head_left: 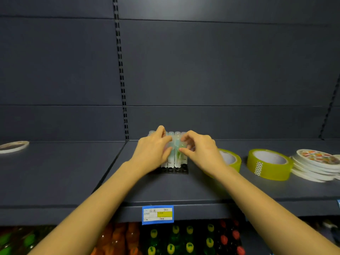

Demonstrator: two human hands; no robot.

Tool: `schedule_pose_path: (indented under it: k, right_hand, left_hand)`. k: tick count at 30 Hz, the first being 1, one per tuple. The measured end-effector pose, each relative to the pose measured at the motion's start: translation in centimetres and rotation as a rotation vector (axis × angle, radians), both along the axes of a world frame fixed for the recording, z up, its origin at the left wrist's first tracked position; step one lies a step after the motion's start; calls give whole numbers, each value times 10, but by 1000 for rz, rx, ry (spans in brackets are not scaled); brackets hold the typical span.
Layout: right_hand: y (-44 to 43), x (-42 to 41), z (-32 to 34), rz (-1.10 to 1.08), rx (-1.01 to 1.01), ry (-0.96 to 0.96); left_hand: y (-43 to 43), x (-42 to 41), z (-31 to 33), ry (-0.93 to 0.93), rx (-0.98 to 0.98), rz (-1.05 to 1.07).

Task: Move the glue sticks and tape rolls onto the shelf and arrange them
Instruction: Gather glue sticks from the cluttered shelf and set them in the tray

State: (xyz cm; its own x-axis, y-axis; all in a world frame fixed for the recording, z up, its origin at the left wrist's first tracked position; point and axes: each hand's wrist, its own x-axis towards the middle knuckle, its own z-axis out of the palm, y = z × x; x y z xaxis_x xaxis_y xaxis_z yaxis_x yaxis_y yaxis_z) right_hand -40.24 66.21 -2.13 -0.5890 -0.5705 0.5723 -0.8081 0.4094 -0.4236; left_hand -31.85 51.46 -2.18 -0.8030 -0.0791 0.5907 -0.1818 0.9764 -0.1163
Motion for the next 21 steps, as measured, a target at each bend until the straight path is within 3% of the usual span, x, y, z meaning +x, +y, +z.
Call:
schedule_pose_path:
  k: [3,8,11,16,21]
  right_hand:
    - [-4,-2,4,-46,98,118]
    - [-8,-2,14,-72,244,232]
    - [-12,-2,24,-83,309,264]
    - [-31,9,40,-157,436,530]
    - [-78,55,28,176,389,445]
  left_hand:
    - [1,11,6,41,57,-60]
    - [-6,43,5,354,238,5]
    - [-21,61,3,288,253,174]
    - [-35,100,-6,224,239,369]
    - [-55,154,-14,178,219,552]
